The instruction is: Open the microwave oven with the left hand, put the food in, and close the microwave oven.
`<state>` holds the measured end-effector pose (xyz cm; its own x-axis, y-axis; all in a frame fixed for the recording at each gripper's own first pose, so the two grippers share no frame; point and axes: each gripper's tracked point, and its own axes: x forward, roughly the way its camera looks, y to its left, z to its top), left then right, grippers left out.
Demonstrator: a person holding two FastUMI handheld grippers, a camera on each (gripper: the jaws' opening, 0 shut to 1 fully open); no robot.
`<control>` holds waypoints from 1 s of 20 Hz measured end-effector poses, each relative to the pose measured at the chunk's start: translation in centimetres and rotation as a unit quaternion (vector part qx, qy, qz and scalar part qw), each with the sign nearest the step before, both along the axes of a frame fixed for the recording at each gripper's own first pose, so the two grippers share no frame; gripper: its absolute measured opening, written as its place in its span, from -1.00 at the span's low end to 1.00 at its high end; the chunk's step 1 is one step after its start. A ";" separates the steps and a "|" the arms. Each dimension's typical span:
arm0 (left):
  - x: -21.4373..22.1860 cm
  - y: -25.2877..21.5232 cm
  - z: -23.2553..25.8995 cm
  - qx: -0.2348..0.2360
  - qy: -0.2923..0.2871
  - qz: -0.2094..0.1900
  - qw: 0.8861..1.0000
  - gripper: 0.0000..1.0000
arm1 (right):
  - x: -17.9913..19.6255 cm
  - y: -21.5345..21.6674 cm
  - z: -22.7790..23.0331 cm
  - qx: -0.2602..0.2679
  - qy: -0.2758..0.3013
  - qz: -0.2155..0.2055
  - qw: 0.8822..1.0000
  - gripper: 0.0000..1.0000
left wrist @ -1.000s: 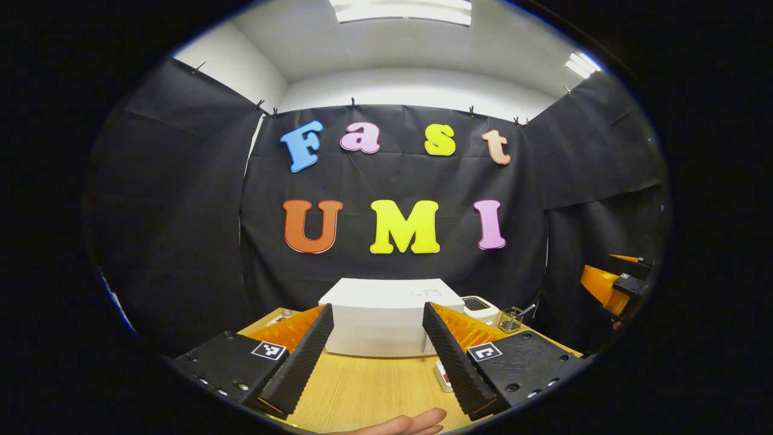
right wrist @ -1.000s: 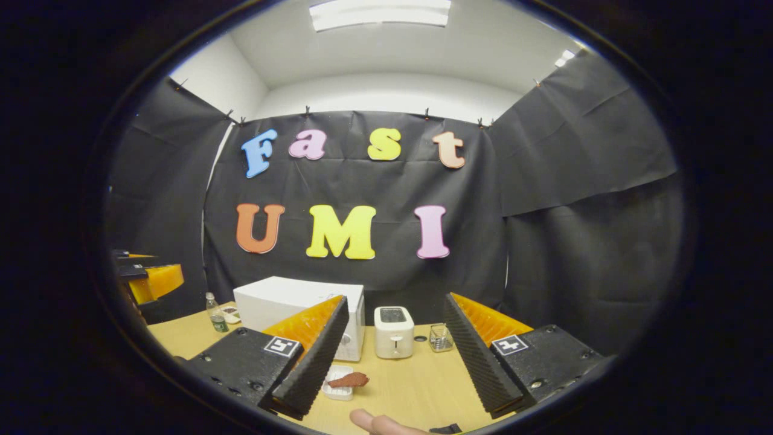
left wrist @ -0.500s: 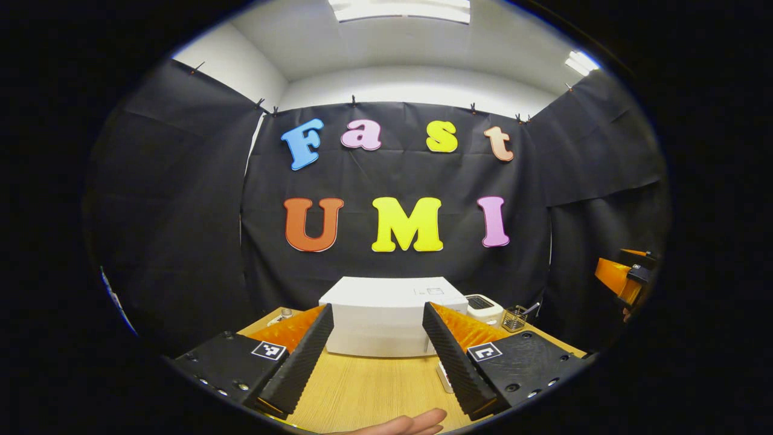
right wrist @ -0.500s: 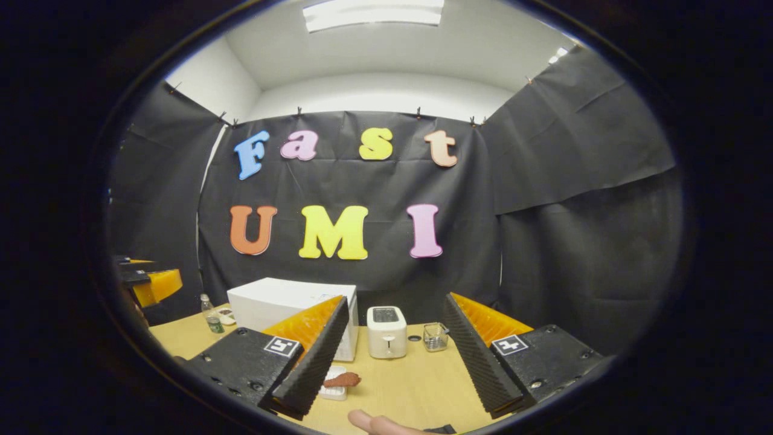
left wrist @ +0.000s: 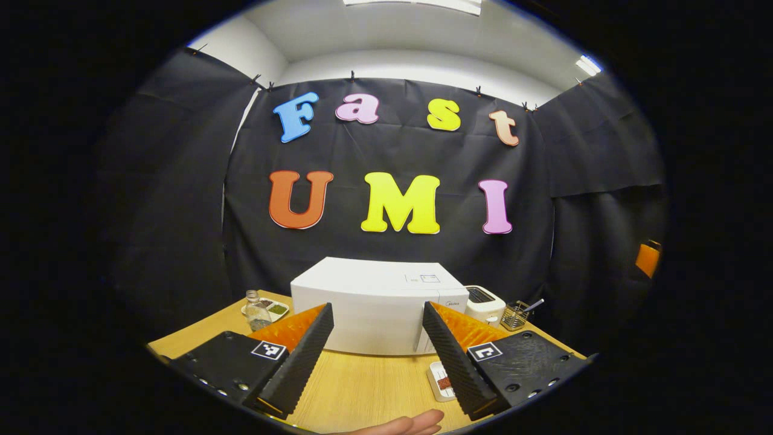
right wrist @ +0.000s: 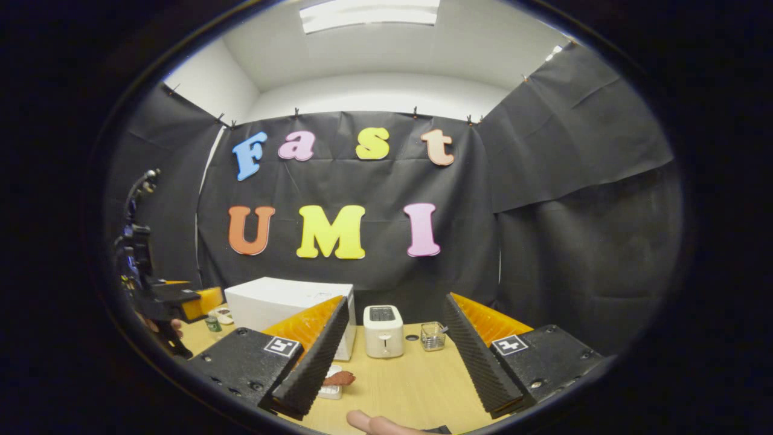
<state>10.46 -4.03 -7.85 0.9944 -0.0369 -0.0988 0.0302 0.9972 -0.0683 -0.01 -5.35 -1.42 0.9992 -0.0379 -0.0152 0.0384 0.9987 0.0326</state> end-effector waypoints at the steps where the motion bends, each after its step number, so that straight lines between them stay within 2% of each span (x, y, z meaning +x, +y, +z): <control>1: 1.4 -0.7 -0.9 -0.006 0.003 -0.006 1.000 0.87 | 0.0 -0.4 -0.1 0.001 0.000 0.000 1.000 1.00; 2: 2.7 -1.6 -2.0 -0.011 0.008 -0.015 1.000 0.87 | 0.0 -0.7 -0.2 0.002 -0.002 -0.002 1.000 0.80; 6: 8.2 -3.7 -6.3 -0.012 0.024 -0.028 0.999 0.87 | 0.3 -2.0 -1.0 0.001 -0.003 -0.008 1.000 0.80; 7: 9.3 -4.3 -7.5 -0.009 0.031 -0.034 0.999 0.87 | 0.4 -2.2 -1.2 0.001 -0.001 -0.006 1.000 1.00; 10: 12.2 -6.6 -10.4 -0.008 0.044 -0.048 0.998 0.87 | 0.8 -2.9 -2.1 0.002 0.004 -0.003 1.000 1.00; 11: 13.0 -7.2 -11.4 -0.006 0.050 -0.047 0.998 0.87 | 0.8 -3.3 -2.4 0.003 0.005 -0.003 1.000 0.80; 17: 17.4 -8.6 -16.3 0.024 0.074 -0.031 0.997 0.87 | 1.0 -5.1 -3.7 0.005 0.006 -0.002 1.000 0.80; 18: 17.9 -8.9 -16.9 0.014 0.078 -0.032 0.996 0.85 | 1.0 -5.5 -4.1 0.003 0.008 -0.003 1.000 1.00; 19: 18.3 -9.7 -17.1 0.001 0.075 -0.045 0.996 0.73 | 1.0 -6.0 -4.5 0.002 0.010 -0.004 1.000 1.00; 20: 18.6 -9.3 -17.3 -0.003 0.076 -0.033 0.997 0.17 | 1.1 -6.4 -4.7 0.002 0.012 -0.007 1.000 0.80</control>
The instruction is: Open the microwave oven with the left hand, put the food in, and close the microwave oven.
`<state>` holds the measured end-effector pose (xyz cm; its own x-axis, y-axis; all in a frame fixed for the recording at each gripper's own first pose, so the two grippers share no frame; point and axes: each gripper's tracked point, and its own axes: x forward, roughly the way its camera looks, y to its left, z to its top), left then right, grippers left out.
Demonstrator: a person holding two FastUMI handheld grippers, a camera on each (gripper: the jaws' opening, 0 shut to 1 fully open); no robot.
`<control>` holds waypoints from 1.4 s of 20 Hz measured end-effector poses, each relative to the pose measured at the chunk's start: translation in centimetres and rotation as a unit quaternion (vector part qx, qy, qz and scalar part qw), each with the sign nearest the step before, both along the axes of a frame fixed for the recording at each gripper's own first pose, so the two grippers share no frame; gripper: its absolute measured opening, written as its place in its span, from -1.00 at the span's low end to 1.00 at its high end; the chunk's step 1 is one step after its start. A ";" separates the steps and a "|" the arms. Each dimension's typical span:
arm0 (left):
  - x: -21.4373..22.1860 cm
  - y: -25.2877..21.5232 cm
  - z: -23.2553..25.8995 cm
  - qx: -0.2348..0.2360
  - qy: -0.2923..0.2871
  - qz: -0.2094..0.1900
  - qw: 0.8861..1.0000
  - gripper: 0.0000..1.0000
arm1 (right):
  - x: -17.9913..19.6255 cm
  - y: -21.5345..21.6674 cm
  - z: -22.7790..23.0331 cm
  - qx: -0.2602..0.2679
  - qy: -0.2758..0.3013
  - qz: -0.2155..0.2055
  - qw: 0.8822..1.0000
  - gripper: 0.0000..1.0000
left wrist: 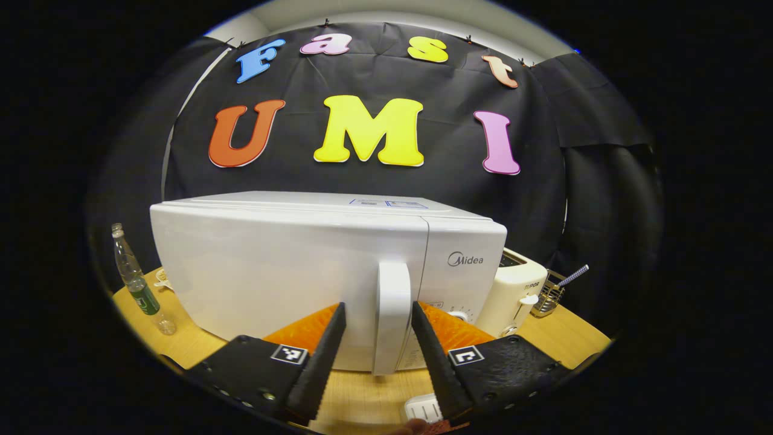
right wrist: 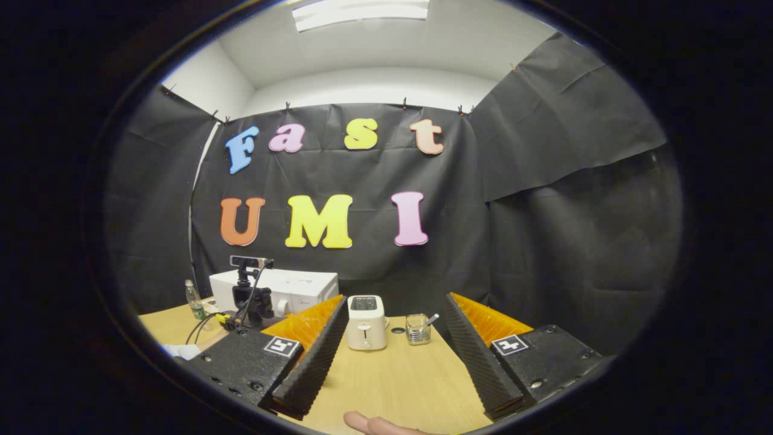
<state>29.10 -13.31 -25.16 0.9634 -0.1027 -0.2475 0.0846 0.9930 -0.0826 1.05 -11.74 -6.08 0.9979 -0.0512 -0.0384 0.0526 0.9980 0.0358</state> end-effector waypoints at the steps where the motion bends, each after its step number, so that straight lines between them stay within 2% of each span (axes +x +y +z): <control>1: 0.1 -0.3 0.3 0.002 -0.008 0.010 1.000 0.20 | 0.1 -0.4 -0.2 0.000 0.003 -0.002 1.000 0.80; 2: 0.2 -0.8 0.1 0.019 -0.009 0.000 1.000 0.10 | 0.2 -0.6 -0.6 0.000 0.007 -0.004 1.000 0.80; 3: 0.0 -1.0 0.1 0.044 -0.016 0.001 0.999 -0.10 | 0.3 -0.8 -0.8 -0.002 0.012 -0.004 1.000 0.80; 4: 0.2 -0.8 0.1 0.060 -0.016 0.008 0.998 -0.49 | 0.3 -1.0 -1.0 -0.002 0.015 -0.006 1.000 0.80; 5: 0.2 -0.7 0.2 0.060 -0.017 0.015 0.998 -0.52 | 0.3 -1.1 -1.1 -0.001 0.017 -0.006 1.000 0.80; 6: 0.0 -0.7 0.0 0.045 -0.010 0.019 0.999 -0.62 | 0.2 -1.1 -1.2 -0.001 0.018 -0.007 1.000 1.00; 7: 0.0 -0.8 0.0 0.022 -0.008 0.018 1.000 -0.62 | 0.1 -1.3 -1.3 -0.001 0.020 -0.007 1.000 0.80; 8: -0.3 -0.9 -0.2 0.015 0.002 0.012 1.000 -0.78 | -0.1 -1.5 -1.4 0.000 0.021 -0.009 1.000 1.00; 9: -0.5 -0.9 -0.3 0.019 0.002 0.007 1.000 -0.77 | -0.1 -1.7 -1.5 0.000 0.023 -0.010 1.000 1.00; 10: -0.5 -0.9 -0.5 0.028 0.004 0.003 1.000 -0.77 | -0.2 -1.8 -1.6 -0.001 0.024 -0.012 1.000 0.80; 11: -0.4 -0.8 -0.4 0.030 0.004 0.000 1.000 -0.77 | -0.2 -1.8 -1.6 0.000 0.025 -0.012 1.000 0.80; 12: -0.3 -0.8 -0.5 0.026 0.009 0.000 1.000 -0.77 | -0.2 -1.7 -1.6 0.000 0.025 -0.011 1.000 1.00; 13: -0.5 -0.8 -0.3 0.023 0.010 0.000 1.000 -1.00 | -0.1 -1.5 -1.6 0.000 0.026 -0.010 1.000 1.00; 14: -0.6 -0.9 -0.6 0.028 0.016 -0.003 0.999 -0.84 | -0.1 -1.5 -1.7 -0.001 0.026 -0.009 1.000 1.00; 16: -1.6 -0.7 -0.4 0.030 0.023 0.000 0.999 -0.84 | -0.2 -1.5 -1.6 -0.001 0.025 -0.008 1.000 1.00; 17: -2.2 -0.6 0.5 0.035 0.006 0.003 0.999 -0.85 | -0.2 -1.5 -1.6 -0.001 0.024 -0.008 1.000 1.00; 19: -3.7 -0.1 0.2 0.032 0.011 -0.009 0.999 -0.87 | -0.1 -1.2 -1.5 0.002 0.026 -0.008 1.000 1.00; 20: -4.7 0.1 0.3 0.024 0.008 -0.016 1.000 -0.87 | -0.2 -1.0 -1.8 0.006 0.030 -0.006 1.000 0.80; 21: -5.8 0.3 0.3 0.017 0.011 -0.023 1.000 -0.87 | -0.3 -0.5 -1.8 0.009 0.032 -0.001 0.999 1.00; 22: -6.8 0.6 0.4 0.014 0.006 -0.032 0.999 -0.87 | -0.4 -0.1 -1.7 0.011 0.032 0.002 0.999 0.80; 23: -7.7 1.0 0.5 0.015 0.002 -0.042 0.999 -0.87 | -0.5 0.3 -1.8 0.010 0.033 0.003 0.999 1.00; 26: -10.5 2.5 0.8 0.017 -0.012 -0.055 0.998 -0.87 | -1.3 1.6 -1.5 0.003 0.031 0.006 1.000 1.00; 27: -11.4 3.1 0.9 0.018 -0.014 -0.058 0.998 -0.87 | -1.5 2.2 -1.4 0.001 0.031 0.010 0.999 0.80; 28: -12.3 3.7 1.0 0.019 -0.014 -0.062 0.998 -0.87 | -1.8 3.0 -1.4 0.000 0.031 0.014 0.999 0.80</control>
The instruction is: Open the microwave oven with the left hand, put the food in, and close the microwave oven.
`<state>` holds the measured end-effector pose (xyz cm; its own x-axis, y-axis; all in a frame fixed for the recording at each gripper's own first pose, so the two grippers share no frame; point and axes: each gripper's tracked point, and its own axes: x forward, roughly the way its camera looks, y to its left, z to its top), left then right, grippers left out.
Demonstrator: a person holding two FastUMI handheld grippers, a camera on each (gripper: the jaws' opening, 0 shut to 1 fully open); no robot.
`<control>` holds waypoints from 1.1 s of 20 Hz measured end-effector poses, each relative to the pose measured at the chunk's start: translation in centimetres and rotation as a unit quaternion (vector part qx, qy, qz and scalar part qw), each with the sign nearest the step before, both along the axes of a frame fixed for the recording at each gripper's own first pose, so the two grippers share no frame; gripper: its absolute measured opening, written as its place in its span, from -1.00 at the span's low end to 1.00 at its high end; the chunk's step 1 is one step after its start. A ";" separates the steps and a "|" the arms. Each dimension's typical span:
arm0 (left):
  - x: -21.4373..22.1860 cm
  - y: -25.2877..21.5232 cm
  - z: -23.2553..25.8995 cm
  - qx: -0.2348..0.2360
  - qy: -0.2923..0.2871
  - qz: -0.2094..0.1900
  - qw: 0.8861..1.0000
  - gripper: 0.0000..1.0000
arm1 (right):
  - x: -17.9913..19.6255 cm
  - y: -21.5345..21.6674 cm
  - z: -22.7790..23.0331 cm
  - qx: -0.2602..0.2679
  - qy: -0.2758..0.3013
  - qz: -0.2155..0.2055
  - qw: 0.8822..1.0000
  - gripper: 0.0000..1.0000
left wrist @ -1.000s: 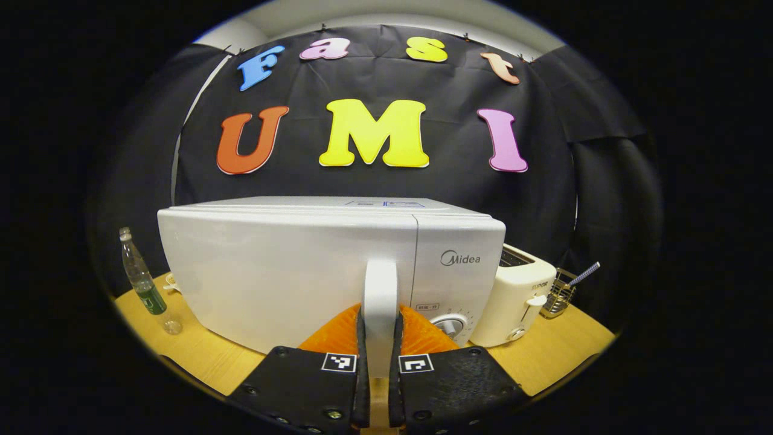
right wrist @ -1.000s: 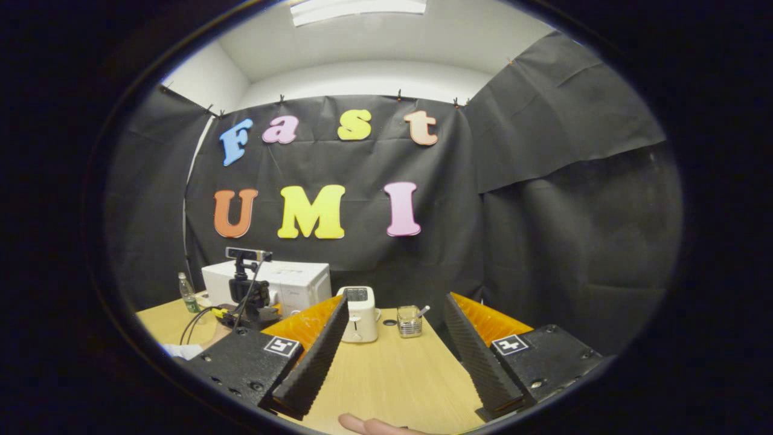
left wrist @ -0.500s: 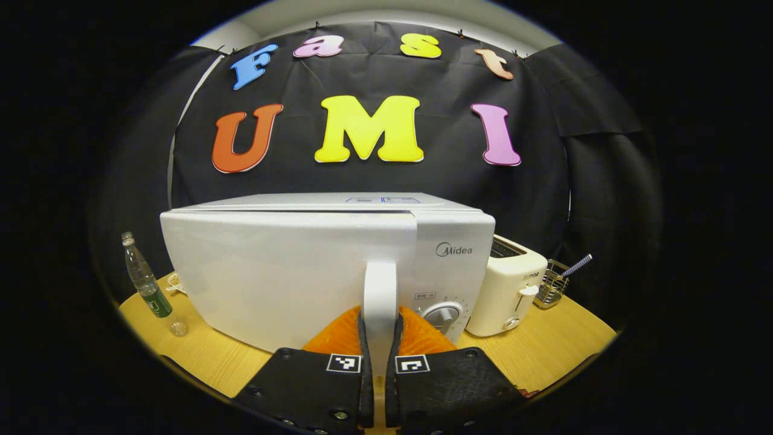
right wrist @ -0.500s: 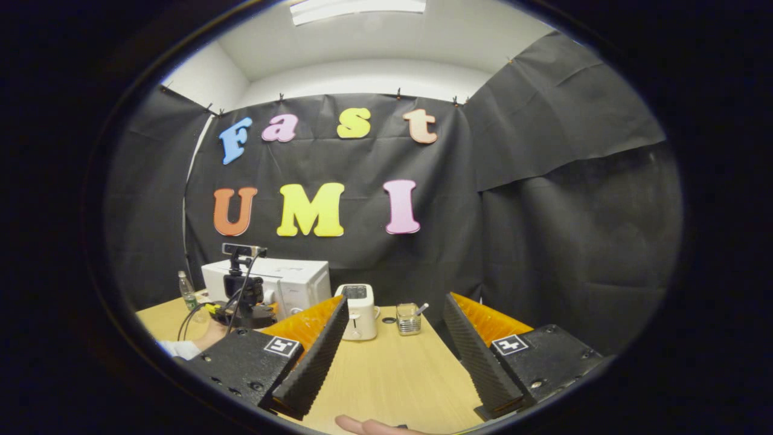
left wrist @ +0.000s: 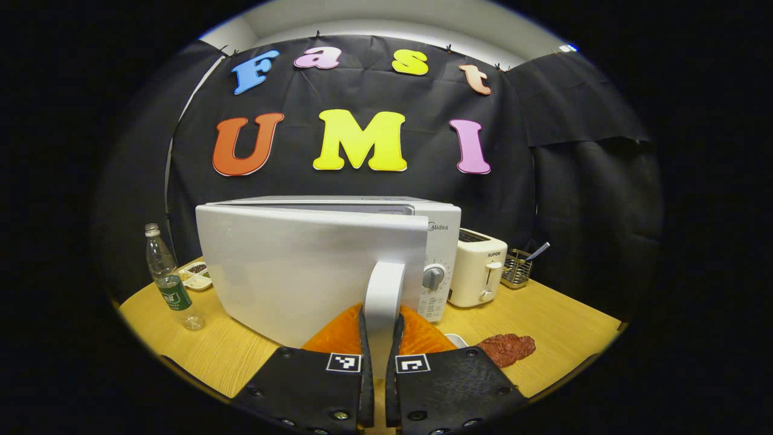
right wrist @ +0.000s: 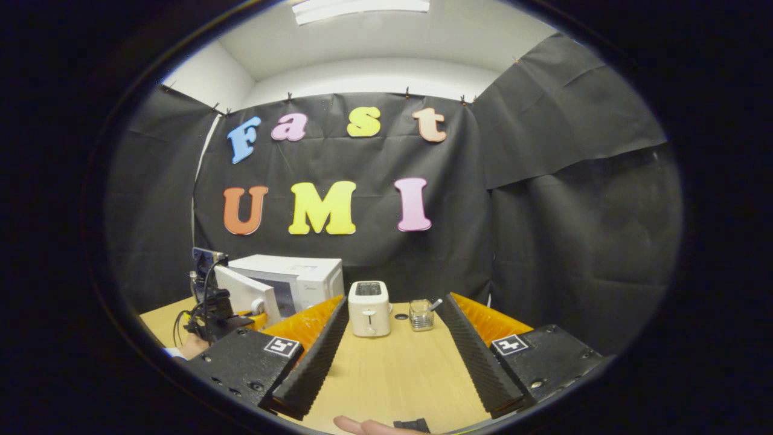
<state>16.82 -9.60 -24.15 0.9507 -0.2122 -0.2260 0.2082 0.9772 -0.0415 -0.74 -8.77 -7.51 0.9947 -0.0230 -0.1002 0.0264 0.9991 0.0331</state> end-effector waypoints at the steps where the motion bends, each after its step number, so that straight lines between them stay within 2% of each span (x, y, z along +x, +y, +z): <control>1: -0.9 0.6 0.0 -0.004 0.003 -0.002 1.000 -0.87 | -0.1 0.7 0.2 -0.003 0.000 0.005 1.000 1.00; 2: -1.8 1.2 0.1 -0.008 0.005 -0.005 1.000 -0.87 | -0.4 1.2 0.3 -0.006 -0.001 0.008 1.000 0.80; 3: -2.8 1.8 0.1 -0.007 0.008 -0.009 1.000 -0.87 | -0.5 1.6 0.6 -0.009 -0.002 0.010 1.000 0.80; 4: -3.5 2.6 0.2 -0.005 0.006 -0.008 1.000 -0.87 | -0.8 2.1 0.7 -0.011 -0.004 0.012 1.000 1.00; 5: -4.3 3.5 0.3 -0.002 0.002 -0.006 1.000 -0.84 | -1.0 2.6 1.1 -0.012 -0.007 0.015 1.000 0.80; 9: -7.4 7.3 0.4 -0.001 -0.006 0.004 1.000 -0.84 | -1.8 4.5 1.4 -0.021 -0.016 0.031 0.999 0.80; 10: -8.2 8.4 0.5 0.001 -0.008 0.008 1.000 -0.77 | -1.8 4.8 1.2 -0.022 -0.016 0.034 0.999 0.80; 12: -10.0 11.1 0.2 0.007 -0.003 0.023 1.000 -0.75 | -2.0 6.3 0.6 -0.012 -0.009 0.052 0.999 0.80; 13: -11.1 12.4 0.0 0.010 0.003 0.027 1.000 -0.66 | -2.2 7.0 0.3 -0.007 -0.005 0.061 0.998 1.00; 14: -12.0 13.5 -0.8 0.015 0.019 0.035 0.999 -0.54 | -2.2 7.4 0.0 -0.003 -0.001 0.068 0.998 1.00; 15: -12.6 14.9 -1.3 0.025 0.029 0.042 0.998 -0.12 | -2.2 7.8 -0.2 -0.002 0.001 0.072 0.997 0.80; 16: -14.1 16.5 -1.6 0.034 0.034 0.049 0.998 -0.37 | -2.4 8.1 -0.6 -0.004 0.003 0.076 0.997 1.00; 17: -15.4 17.9 -1.7 0.036 0.036 0.058 0.997 -0.17 | -2.4 8.5 -0.9 -0.007 0.005 0.080 0.997 0.80; 18: -16.4 18.7 -1.5 0.034 0.036 0.061 0.997 0.34 | -2.3 8.8 -1.1 -0.011 0.007 0.082 0.997 1.00; 20: -18.1 20.1 -0.9 0.030 0.029 0.075 0.996 0.55 | -2.1 9.1 -1.4 -0.013 0.010 0.083 0.996 1.00; 21: -18.7 20.8 -0.4 0.028 0.023 0.081 0.996 0.59 | -2.1 9.3 -1.6 -0.013 0.013 0.084 0.996 0.80; 22: -19.0 21.4 0.3 0.025 0.017 0.089 0.996 0.70 | -2.2 9.3 -1.8 -0.012 0.015 0.084 0.996 0.80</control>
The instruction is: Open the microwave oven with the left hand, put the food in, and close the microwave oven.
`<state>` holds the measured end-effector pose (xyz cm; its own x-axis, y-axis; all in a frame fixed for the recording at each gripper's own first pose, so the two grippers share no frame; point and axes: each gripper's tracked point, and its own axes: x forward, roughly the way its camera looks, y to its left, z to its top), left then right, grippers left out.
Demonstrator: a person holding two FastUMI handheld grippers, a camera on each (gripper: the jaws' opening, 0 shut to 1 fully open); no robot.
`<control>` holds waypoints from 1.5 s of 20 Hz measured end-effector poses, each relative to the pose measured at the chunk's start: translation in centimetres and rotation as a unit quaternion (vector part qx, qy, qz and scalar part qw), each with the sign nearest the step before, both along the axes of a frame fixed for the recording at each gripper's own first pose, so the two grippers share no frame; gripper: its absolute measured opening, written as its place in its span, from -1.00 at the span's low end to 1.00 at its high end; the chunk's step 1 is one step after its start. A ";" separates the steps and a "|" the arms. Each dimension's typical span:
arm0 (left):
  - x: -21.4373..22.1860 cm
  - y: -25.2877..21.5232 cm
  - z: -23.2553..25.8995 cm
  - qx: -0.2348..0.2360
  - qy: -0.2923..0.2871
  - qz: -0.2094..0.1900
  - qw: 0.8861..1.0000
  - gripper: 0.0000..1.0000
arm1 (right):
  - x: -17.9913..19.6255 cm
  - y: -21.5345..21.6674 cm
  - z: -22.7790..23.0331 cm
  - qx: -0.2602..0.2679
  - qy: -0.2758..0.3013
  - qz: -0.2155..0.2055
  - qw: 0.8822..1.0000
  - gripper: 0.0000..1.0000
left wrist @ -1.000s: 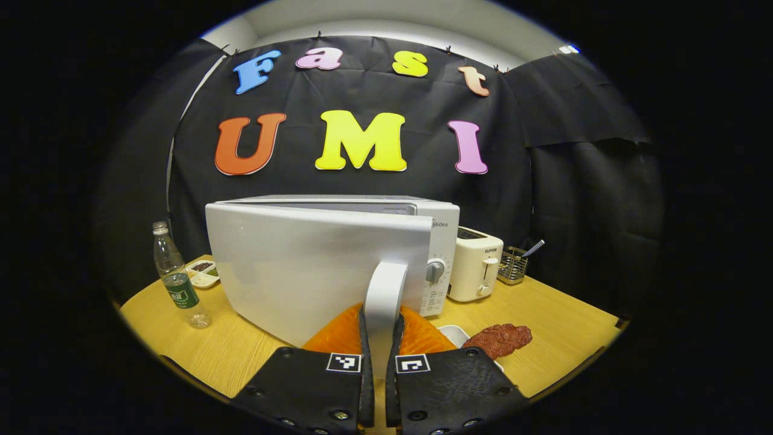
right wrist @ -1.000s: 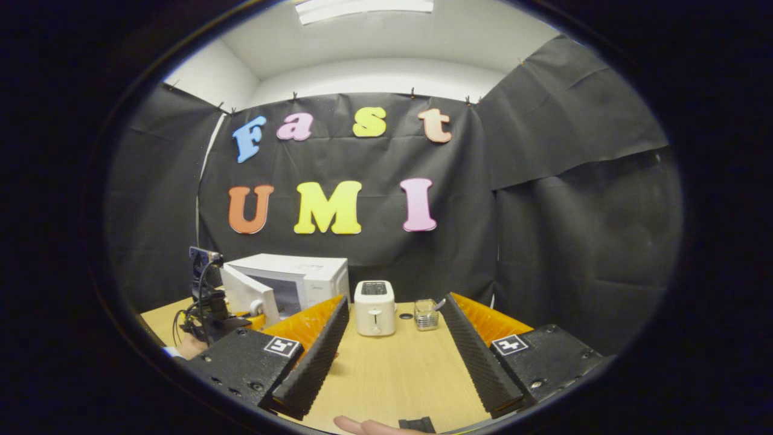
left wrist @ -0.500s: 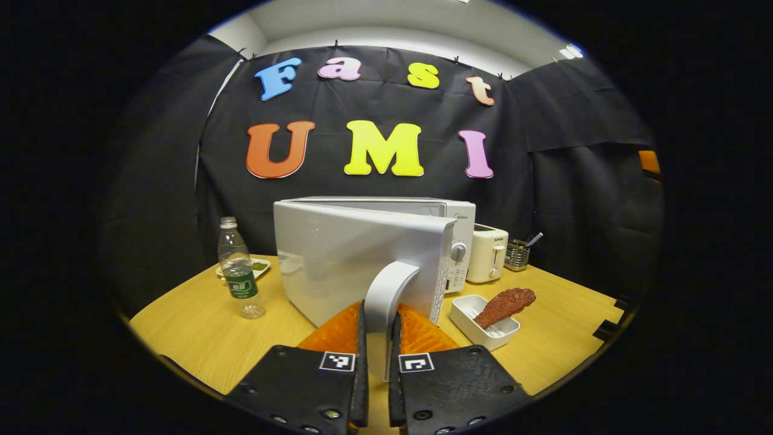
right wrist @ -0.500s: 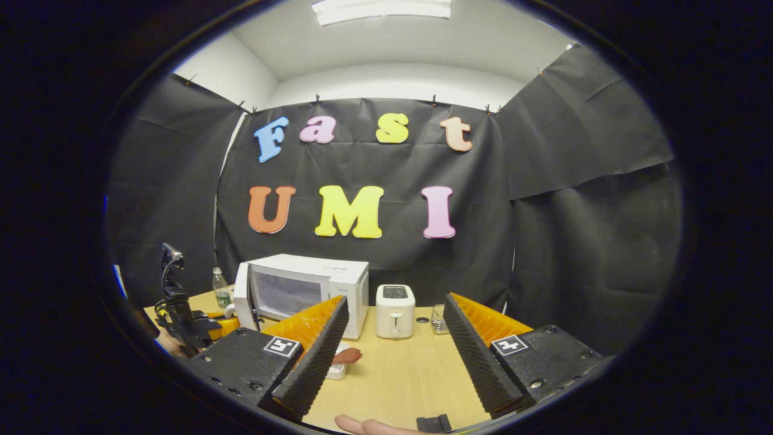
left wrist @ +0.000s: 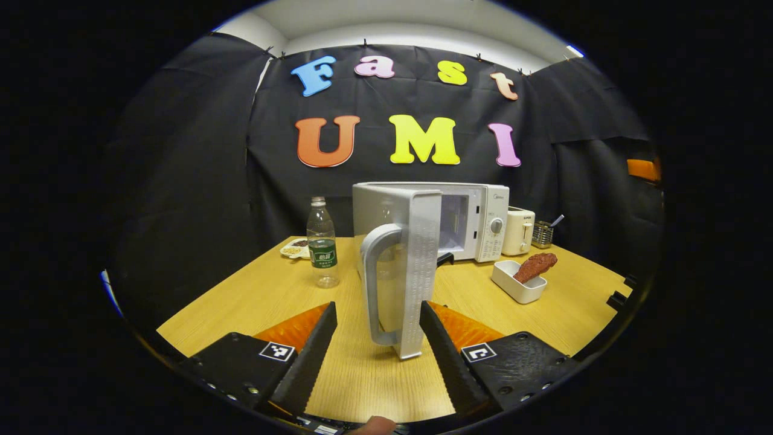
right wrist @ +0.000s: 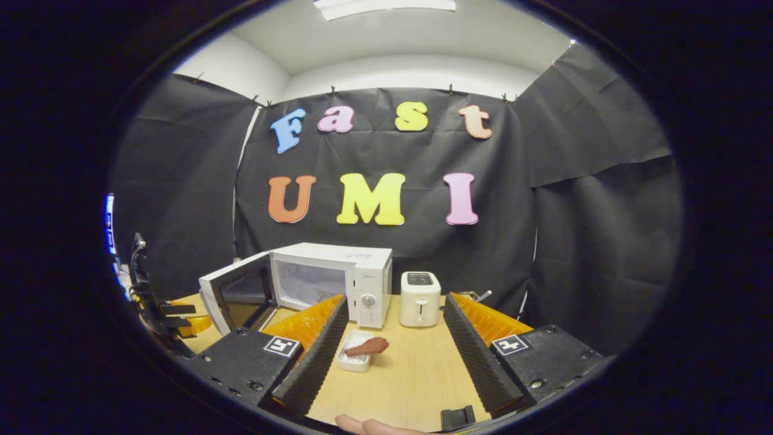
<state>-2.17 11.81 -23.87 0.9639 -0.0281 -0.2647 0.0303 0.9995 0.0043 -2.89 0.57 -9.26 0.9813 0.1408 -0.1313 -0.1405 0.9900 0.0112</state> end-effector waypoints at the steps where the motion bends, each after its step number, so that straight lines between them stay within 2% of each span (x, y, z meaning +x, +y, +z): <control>1: -0.2 0.7 0.7 -0.003 -0.005 0.010 1.000 0.77 | 0.0 0.1 0.0 0.000 0.002 0.000 1.000 1.00; 2: -0.4 1.2 1.3 -0.009 -0.010 0.018 1.000 0.89 | 0.0 0.0 0.0 0.000 0.003 -0.002 1.000 1.00; 3: -0.5 1.6 1.8 -0.018 -0.013 0.025 0.999 0.91 | 0.1 -0.1 0.1 -0.001 0.002 -0.004 1.000 1.00; 6: -0.8 1.7 3.8 -0.038 -0.027 0.034 0.998 0.84 | 0.4 -0.1 0.2 -0.004 0.000 -0.006 1.000 1.00; 7: -1.0 1.6 4.3 -0.036 -0.030 0.034 0.998 0.84 | 0.8 0.1 0.3 -0.007 0.002 -0.003 1.000 0.80; 10: -0.7 1.2 5.6 -0.026 -0.031 0.042 0.998 0.84 | 2.9 0.3 0.0 -0.016 0.011 0.000 1.000 0.80; 11: -0.5 0.7 6.1 -0.024 -0.032 0.043 0.998 0.84 | 3.9 0.3 -0.4 -0.018 0.019 0.000 1.000 1.00; 18: 2.4 -2.1 12.2 0.017 -0.075 0.050 0.996 0.84 | 12.0 0.7 -6.9 0.000 0.131 0.027 0.991 1.00; 19: 2.9 -2.4 13.3 0.019 -0.083 0.050 0.995 0.84 | 13.0 0.8 -8.2 0.006 0.152 0.035 0.988 0.82; 20: 3.6 -2.8 14.3 0.018 -0.089 0.049 0.995 0.84 | 13.9 1.0 -9.5 0.012 0.174 0.042 0.984 1.00; 22: 4.8 -3.5 16.3 0.012 -0.103 0.048 0.993 0.84 | 15.6 1.4 -12.1 0.028 0.220 0.057 0.974 1.00; 25: 6.4 -3.1 19.0 0.020 -0.128 0.063 0.990 0.84 | 16.9 2.5 -16.0 0.044 0.297 0.108 0.948 1.00; 28: 7.6 -3.8 20.7 0.020 -0.141 0.069 0.987 0.84 | 18.0 3.4 -19.2 0.078 0.366 0.150 0.915 0.90; 29: 7.9 -4.2 20.9 0.015 -0.143 0.069 0.987 0.84 | 18.3 4.0 -20.1 0.099 0.387 0.166 0.901 0.65; 30: 8.1 -4.3 21.1 0.010 -0.143 0.071 0.987 0.84 | 18.2 4.5 -20.9 0.118 0.409 0.180 0.887 0.82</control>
<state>5.91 7.50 -2.80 0.9931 0.1151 0.0206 -0.1153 0.9933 0.0123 15.26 5.04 -30.17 0.4572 0.5446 -0.7031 -0.2964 0.8387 0.4570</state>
